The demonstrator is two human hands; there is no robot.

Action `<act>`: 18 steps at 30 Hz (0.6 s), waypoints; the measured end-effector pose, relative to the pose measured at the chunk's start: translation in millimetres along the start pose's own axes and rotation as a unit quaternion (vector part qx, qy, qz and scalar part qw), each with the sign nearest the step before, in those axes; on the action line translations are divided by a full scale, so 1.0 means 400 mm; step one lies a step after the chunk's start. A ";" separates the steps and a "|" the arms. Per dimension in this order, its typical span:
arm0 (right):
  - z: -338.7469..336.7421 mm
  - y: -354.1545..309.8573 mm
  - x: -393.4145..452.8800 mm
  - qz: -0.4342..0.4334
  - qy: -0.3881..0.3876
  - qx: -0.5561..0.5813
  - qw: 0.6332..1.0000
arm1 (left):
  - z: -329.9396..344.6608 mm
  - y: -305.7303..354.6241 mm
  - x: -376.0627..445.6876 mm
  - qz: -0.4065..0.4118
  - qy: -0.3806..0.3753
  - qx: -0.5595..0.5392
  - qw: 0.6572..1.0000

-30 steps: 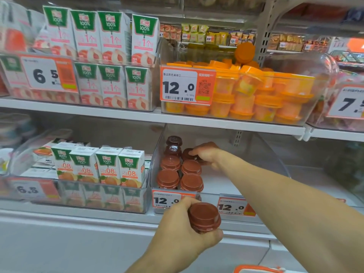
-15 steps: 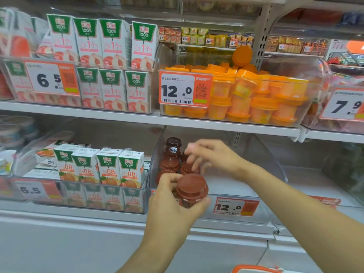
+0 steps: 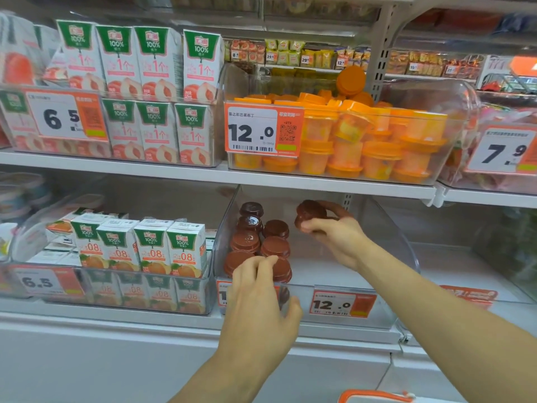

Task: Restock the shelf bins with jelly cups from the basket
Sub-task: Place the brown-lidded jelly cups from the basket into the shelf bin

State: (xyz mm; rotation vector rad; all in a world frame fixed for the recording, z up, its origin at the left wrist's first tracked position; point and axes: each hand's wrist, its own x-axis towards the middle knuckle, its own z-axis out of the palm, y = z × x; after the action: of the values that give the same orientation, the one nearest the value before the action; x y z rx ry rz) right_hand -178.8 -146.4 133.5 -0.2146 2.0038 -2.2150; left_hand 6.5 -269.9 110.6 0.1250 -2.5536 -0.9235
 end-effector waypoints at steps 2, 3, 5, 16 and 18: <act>0.007 0.030 0.075 0.020 0.050 -0.015 0.998 | 0.009 -0.003 0.003 0.001 -0.023 0.028 0.999; 0.014 0.041 0.103 0.030 0.067 -0.042 0.996 | 0.014 -0.003 0.003 0.000 -0.036 0.043 0.998; 0.032 0.053 0.148 0.054 0.083 -0.098 0.990 | 0.022 -0.006 0.005 -0.004 -0.054 0.072 0.996; 0.141 0.095 0.235 0.123 0.052 -0.118 0.984 | 0.034 -0.030 0.010 0.000 -0.091 0.112 0.990; 0.145 0.096 0.240 0.132 0.040 -0.101 0.985 | 0.033 -0.029 0.012 0.001 -0.085 0.102 0.991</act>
State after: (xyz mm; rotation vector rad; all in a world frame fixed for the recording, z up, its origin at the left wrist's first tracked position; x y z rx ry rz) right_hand -260.3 -226.0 101.8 0.1160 2.1559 -1.8899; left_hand -4.1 -272.4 95.9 0.1056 -2.8021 -0.6967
